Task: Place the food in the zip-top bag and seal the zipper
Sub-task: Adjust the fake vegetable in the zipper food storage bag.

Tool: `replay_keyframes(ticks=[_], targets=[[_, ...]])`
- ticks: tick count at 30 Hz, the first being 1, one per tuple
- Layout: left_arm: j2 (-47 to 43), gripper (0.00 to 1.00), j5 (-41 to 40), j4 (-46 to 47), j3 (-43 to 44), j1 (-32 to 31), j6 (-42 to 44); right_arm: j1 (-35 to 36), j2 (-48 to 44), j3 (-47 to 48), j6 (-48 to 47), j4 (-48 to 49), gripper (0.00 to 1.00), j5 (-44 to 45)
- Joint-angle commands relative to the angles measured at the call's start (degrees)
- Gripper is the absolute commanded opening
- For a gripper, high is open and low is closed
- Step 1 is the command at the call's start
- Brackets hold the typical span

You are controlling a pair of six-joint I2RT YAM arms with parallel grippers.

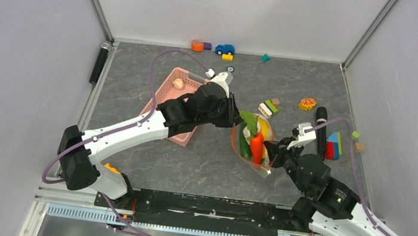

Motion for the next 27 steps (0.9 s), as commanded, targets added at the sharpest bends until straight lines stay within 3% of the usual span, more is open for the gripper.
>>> replay_keyframes(ticks=[1,10,19,27], targets=[[-0.20,0.30,-1.20,-1.30,2.94,0.11,4.17,0.16,2.80,2.74,3.10,-1.99,0.00,-0.30],[-3.91,0.68,-1.48,-3.47,1.08,0.11,7.76,0.19,4.59,2.58,8.02,-3.59,0.00,4.82],[-15.03,0.81,1.15,-1.99,-5.05,-0.27,11.09,0.02,10.25,5.08,8.25,-3.65,0.00,4.92],[-18.91,0.88,5.97,-1.52,-8.10,-0.95,13.68,-1.73,12.97,4.90,7.83,-0.01,0.00,5.97]])
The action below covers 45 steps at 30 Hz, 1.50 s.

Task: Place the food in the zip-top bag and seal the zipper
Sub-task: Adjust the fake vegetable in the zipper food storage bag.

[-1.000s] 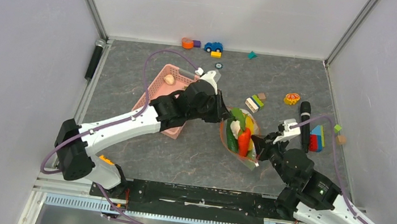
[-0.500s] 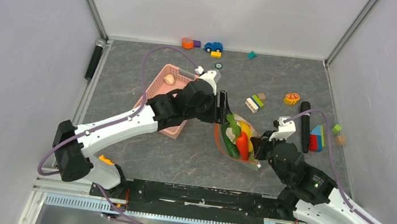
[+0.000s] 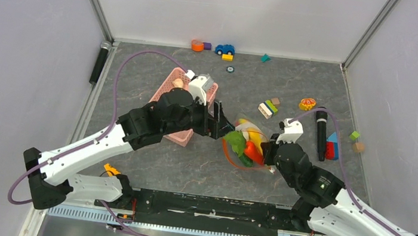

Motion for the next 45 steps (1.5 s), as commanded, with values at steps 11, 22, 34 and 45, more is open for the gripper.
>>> replay_keyframes(ticks=[11,22,34,45], targets=[[1.10,1.00,0.83,0.74,0.18,-0.34,3.97,-2.65,2.55,2.84,-2.79,9.40,0.00,0.10],[1.21,1.00,-0.93,-0.47,0.32,-0.32,3.73,-3.52,2.66,1.22,-3.04,11.00,0.00,-1.20],[0.35,1.00,-1.97,-1.63,0.12,-0.39,3.38,-4.49,4.23,1.41,-3.51,11.39,0.00,-1.17],[-0.63,0.99,2.74,-2.24,-3.03,-3.25,2.86,-5.65,4.67,1.23,-3.85,11.66,0.00,-0.67]])
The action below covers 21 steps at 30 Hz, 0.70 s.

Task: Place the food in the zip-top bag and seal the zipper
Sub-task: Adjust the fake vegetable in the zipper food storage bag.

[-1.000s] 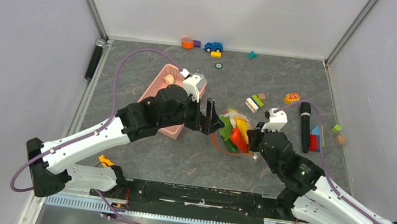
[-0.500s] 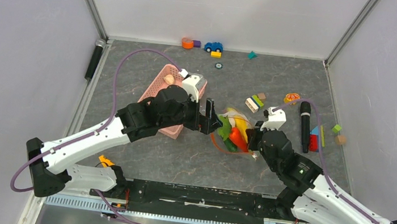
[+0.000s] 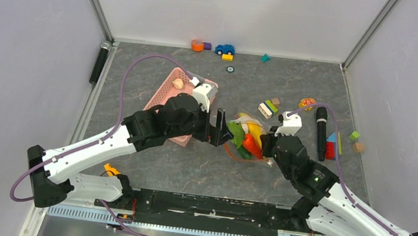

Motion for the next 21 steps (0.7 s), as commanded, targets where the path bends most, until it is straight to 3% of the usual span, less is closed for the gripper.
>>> replay_keyframes(ticks=[1,7,15,21], targets=[[-1.26,0.99,3.01,-0.14,-1.09,-3.51,0.77,-0.58,0.16,1.29,-0.90,3.90,0.00,1.07],[1.73,0.87,0.70,-0.02,-2.77,-6.26,-0.23,-0.65,0.82,1.96,-1.32,4.49,0.00,-0.97],[11.16,0.72,-1.35,9.38,0.85,-6.30,-3.35,-0.64,-0.73,1.53,-1.97,6.35,0.00,-5.01],[21.50,0.52,-6.56,9.24,6.21,-5.70,-6.16,-0.69,-1.56,1.92,-3.24,7.19,0.00,-9.99]])
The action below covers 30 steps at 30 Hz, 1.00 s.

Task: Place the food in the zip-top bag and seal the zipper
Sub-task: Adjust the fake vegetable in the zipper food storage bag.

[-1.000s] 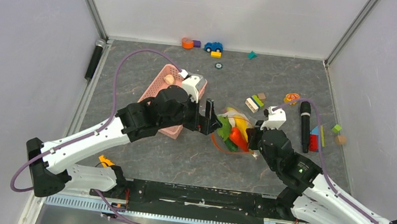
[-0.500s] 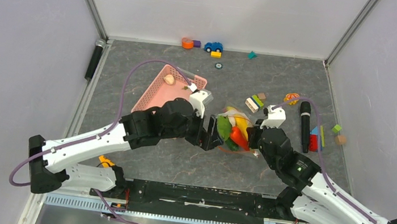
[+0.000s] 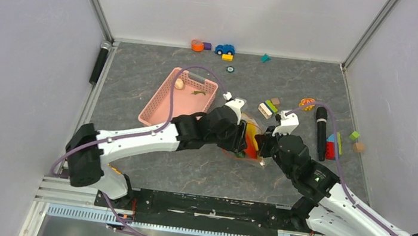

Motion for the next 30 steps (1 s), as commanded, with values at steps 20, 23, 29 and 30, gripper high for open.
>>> replay_keyframes(ticks=[20,23,29,30], targets=[[25.89,0.21,-3.81,-5.92,15.88,6.32,-8.24,-0.11,-8.47,-0.89,-1.01,9.06,0.00,-6.05],[27.97,0.22,-3.49,-10.83,19.07,6.75,-8.04,-0.17,-8.91,-1.16,-0.62,8.86,0.00,-4.06],[22.77,0.55,3.07,-8.30,18.33,6.72,-3.99,-0.15,-7.32,-0.94,0.53,4.19,0.00,8.09],[21.29,0.60,3.78,-7.87,17.89,6.72,-3.30,-0.14,-6.68,-0.87,0.70,3.62,0.00,9.92]])
